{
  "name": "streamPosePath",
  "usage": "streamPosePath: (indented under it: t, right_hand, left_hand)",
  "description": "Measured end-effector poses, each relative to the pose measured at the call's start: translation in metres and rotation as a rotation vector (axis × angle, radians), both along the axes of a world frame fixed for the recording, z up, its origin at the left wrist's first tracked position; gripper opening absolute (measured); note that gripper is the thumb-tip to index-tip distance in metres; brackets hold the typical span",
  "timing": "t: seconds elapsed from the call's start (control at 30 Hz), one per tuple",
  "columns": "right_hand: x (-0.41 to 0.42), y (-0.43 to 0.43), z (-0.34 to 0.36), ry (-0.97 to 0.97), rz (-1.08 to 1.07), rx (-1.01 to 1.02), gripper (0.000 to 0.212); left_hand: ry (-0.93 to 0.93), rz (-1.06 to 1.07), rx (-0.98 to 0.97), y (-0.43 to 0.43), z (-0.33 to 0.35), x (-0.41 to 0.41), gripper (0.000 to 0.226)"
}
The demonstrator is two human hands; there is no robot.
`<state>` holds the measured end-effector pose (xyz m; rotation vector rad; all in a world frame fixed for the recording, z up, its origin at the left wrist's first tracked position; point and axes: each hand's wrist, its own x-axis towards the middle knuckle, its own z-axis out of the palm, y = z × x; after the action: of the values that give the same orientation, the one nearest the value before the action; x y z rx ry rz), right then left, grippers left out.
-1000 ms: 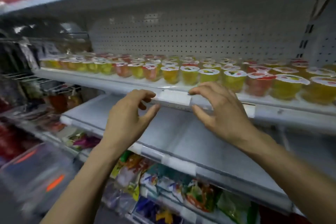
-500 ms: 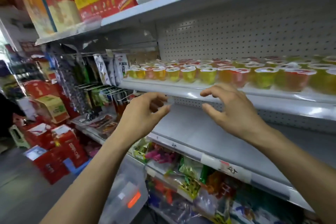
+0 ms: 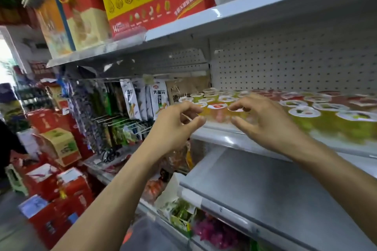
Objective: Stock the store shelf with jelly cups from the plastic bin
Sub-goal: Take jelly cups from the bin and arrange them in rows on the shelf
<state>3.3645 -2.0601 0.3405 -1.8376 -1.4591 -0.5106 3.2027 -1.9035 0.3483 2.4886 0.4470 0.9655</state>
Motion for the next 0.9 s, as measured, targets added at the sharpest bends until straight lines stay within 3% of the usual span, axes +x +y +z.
streamPosePath:
  t: [0.2, 0.73, 0.9]
  right_hand:
    - [-0.001, 0.067, 0.016, -0.021, -0.054, -0.03, 0.017]
    - [0.051, 0.18, 0.056, 0.189, -0.411, -0.158, 0.019]
    - [0.087, 0.206, 0.074, 0.123, -0.477, -0.279, 0.018]
  left_hand:
    - [-0.02, -0.033, -0.05, 0.082, 0.009, 0.005, 0.015]
    - [0.037, -0.486, -0.135, 0.262, 0.029, 0.096, 0.011]
    - [0.06, -0.538, -0.301, 0.288, 0.038, 0.147, 0.022]
